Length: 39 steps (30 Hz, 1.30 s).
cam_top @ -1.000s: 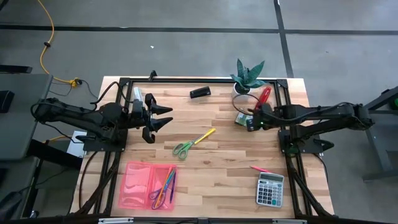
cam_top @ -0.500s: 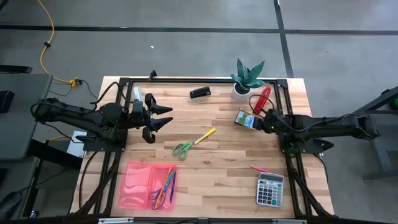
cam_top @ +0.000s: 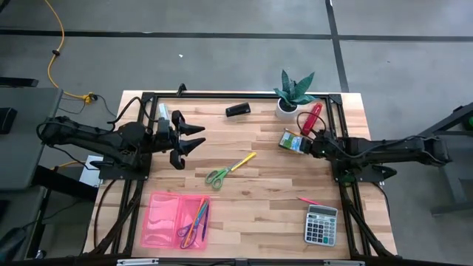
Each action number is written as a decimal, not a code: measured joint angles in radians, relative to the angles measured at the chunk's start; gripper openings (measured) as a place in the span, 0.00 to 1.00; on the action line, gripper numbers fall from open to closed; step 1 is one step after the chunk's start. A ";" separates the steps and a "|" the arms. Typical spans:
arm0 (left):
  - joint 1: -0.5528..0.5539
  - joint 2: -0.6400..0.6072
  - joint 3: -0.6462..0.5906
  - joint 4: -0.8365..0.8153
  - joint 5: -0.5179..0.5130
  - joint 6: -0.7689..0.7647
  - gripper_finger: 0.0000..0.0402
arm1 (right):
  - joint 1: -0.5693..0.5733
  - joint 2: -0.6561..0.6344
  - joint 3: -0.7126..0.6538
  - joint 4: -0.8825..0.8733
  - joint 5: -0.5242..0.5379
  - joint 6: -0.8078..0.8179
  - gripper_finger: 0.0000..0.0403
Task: Pack school essentials
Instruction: Put the crayon box into the supply box
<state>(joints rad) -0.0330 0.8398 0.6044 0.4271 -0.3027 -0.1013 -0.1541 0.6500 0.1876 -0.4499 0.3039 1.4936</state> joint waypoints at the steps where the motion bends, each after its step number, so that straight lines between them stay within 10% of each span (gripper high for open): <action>1: 0.000 0.000 0.000 0.000 0.000 0.000 0.43 | -0.004 0.003 -0.015 0.008 -0.009 0.013 0.43; 33: 0.000 0.000 0.000 0.000 0.004 0.000 0.43 | -0.003 0.242 -0.053 0.361 0.063 0.171 0.43; 39: 0.000 0.000 0.000 0.000 0.004 0.000 0.43 | -0.003 0.294 -0.052 0.422 0.067 0.174 0.30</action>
<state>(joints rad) -0.0331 0.8398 0.6044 0.4271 -0.2989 -0.1013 -0.1574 0.9442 0.1352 -0.0281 0.3714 1.6681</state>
